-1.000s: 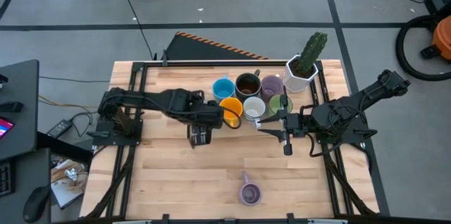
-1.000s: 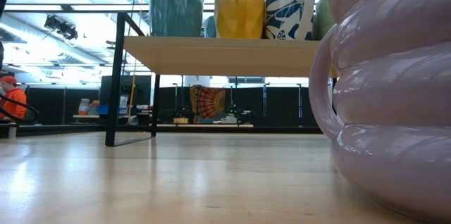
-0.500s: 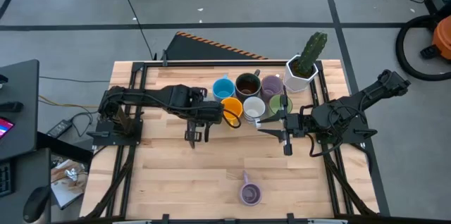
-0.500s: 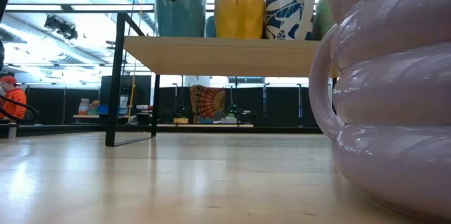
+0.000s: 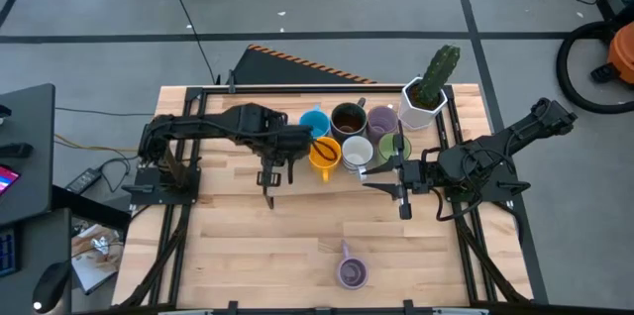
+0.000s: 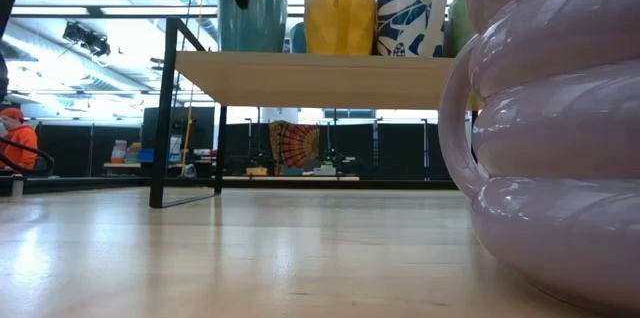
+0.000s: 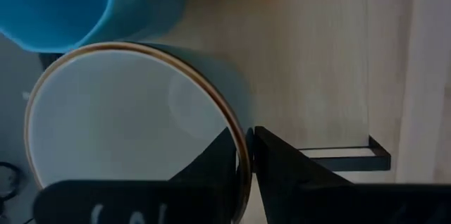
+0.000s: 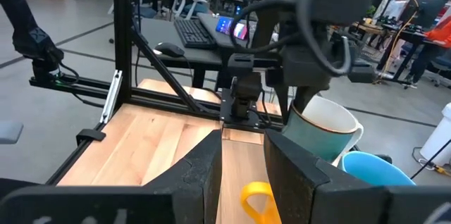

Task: Place coffee mugs
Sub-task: Put the light blue mug on the shelf

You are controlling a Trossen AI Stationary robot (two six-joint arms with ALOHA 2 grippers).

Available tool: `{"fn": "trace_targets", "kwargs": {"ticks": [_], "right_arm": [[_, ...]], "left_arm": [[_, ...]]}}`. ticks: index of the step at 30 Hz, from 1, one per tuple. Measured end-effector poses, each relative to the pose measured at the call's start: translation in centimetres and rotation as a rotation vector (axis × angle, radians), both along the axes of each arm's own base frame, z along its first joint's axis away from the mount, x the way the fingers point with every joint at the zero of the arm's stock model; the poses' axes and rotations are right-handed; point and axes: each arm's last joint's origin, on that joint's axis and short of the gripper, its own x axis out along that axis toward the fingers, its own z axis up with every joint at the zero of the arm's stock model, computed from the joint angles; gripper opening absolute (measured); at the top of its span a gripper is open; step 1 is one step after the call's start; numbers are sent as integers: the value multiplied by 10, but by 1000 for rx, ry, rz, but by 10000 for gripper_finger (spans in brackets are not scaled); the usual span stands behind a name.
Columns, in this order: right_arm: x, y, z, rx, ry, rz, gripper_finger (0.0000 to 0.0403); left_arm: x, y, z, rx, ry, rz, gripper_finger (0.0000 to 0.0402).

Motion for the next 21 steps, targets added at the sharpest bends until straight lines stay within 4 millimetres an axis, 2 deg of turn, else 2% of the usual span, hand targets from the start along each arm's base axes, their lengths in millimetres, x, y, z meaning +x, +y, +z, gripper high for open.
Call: {"fn": "trace_targets", "kwargs": {"ticks": [6,12,21], "right_arm": [[0,0,0,1,-2,1,113],[0,0,0,-1,-2,1,113],[0,0,0,-1,-2,1,113]], "left_arm": [[0,19,0,-67,13,-21,52],[-1,39,0,-62,20,-20,52],[-3,54,0,-55,30,-32,52]]}}
